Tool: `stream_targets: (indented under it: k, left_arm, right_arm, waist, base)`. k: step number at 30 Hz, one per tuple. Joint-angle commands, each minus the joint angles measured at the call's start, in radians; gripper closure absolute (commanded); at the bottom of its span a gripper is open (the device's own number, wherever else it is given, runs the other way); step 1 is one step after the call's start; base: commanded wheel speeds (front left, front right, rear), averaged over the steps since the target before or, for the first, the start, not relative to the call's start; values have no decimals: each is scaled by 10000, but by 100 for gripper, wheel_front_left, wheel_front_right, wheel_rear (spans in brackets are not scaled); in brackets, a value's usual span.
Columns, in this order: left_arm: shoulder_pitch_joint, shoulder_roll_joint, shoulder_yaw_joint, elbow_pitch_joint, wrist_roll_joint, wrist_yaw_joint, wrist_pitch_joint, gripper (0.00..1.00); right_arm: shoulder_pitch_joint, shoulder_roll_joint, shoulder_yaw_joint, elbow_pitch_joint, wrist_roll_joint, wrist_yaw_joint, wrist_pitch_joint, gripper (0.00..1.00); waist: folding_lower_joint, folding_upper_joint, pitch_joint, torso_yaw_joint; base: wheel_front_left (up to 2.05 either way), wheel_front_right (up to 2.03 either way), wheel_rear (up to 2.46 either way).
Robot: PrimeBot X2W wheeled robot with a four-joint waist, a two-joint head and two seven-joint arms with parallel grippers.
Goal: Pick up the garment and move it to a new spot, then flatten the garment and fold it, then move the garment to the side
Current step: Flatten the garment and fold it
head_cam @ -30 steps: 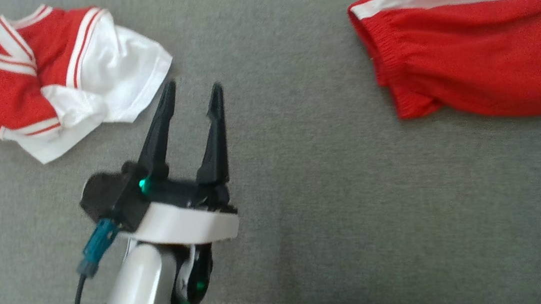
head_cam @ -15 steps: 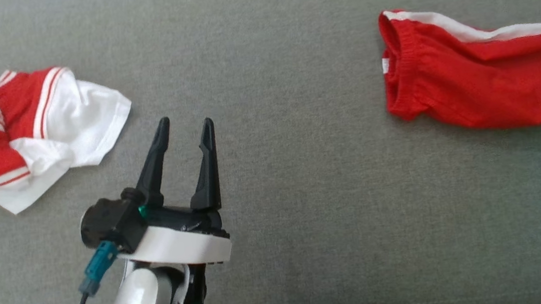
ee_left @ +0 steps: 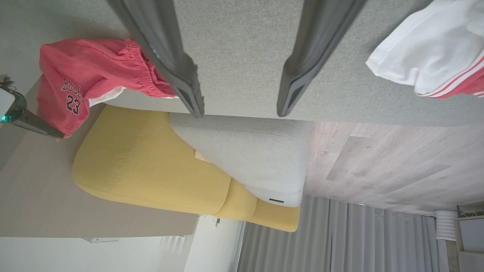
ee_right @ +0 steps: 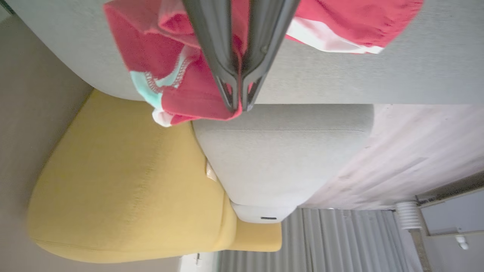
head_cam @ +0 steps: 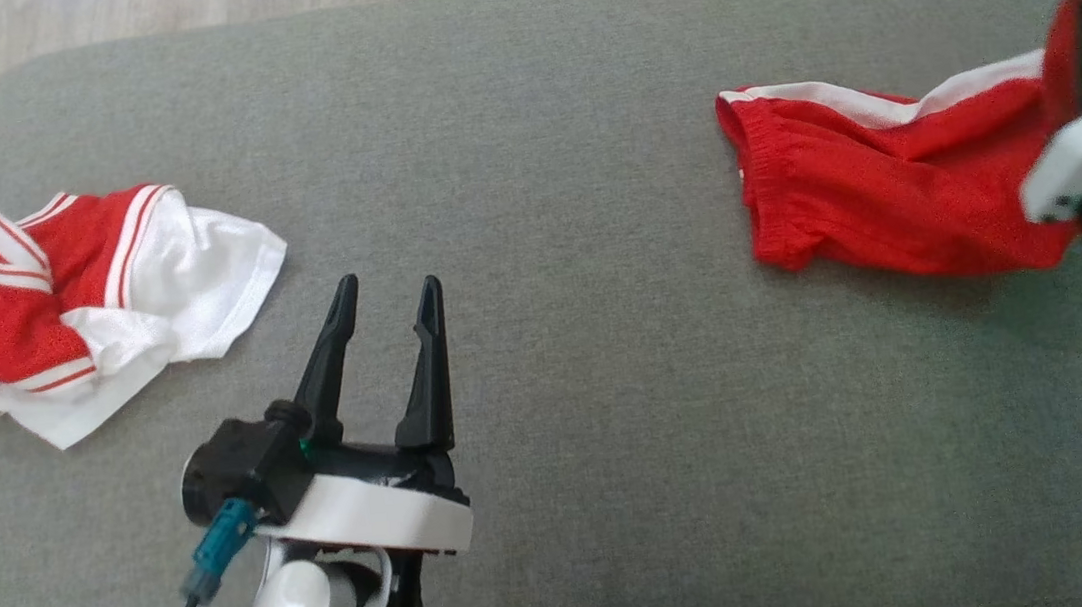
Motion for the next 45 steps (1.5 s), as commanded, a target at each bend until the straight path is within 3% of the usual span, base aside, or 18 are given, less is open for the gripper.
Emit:
stream_targets:
  k: [1, 13, 14, 15, 21, 28, 33, 39, 45]
  left_arm:
    - [-24, 62, 248, -320, -63, 33, -51, 0]
    - [-95, 62, 259, -243, -199, 59, -51, 0]
    - [-120, 62, 252, -249, -209, 62, -51, 0]
    - [-149, 62, 245, -254, -216, 63, -51, 0]
    - [-192, 62, 225, -214, -238, 112, -51, 0]
    - [-159, 62, 277, -111, -192, 70, -51, 0]
    - [-8, 62, 272, -24, -132, 36, -51, 0]
    - [261, 62, 260, 65, -40, 1, -51, 0]
    - [242, 62, -58, 38, -76, -38, -51, 0]
  right_arm:
    - [-240, 117, 485, -592, 77, 67, 35, 100]
    - [608, 650, 3177, -2220, 932, 67, 1528, 100]
    - [677, 669, 3269, -2277, 1000, 67, 1570, 89]
    - [733, 680, 3381, -2332, 1042, 67, 1561, 0]
    - [1199, 956, 4320, -2896, 1869, 67, 1225, 0]
    - [2055, 777, 4965, -4058, 2473, 67, 994, 0]
    - [3329, 769, 4216, -4778, 2720, 67, 555, 0]
    - [3684, 695, 3367, -4304, 2743, 67, 676, 0]
    - [2398, 36, 3515, -3078, 2696, 67, 1776, 0]
  waist:
    - [1, 0, -20, 70]
    - [1, 0, 353, 618]
    - [1, 0, 409, 643]
    - [1, 0, 456, 664]
    - [1, 0, 573, 594]
    - [1, 0, 406, 273]
    - [1, 0, -43, -47]
    - [1, 0, -518, -211]
    - [1, 0, -461, 154]
  base:
    - [0, 0, 0]
    - [0, 0, 0]
    - [0, 0, 0]
    - [0, 0, 0]
    - [0, 0, 0]
    - [0, 0, 0]
    - [0, 0, 0]
    - [0, 0, 0]
    - [0, 0, 0]
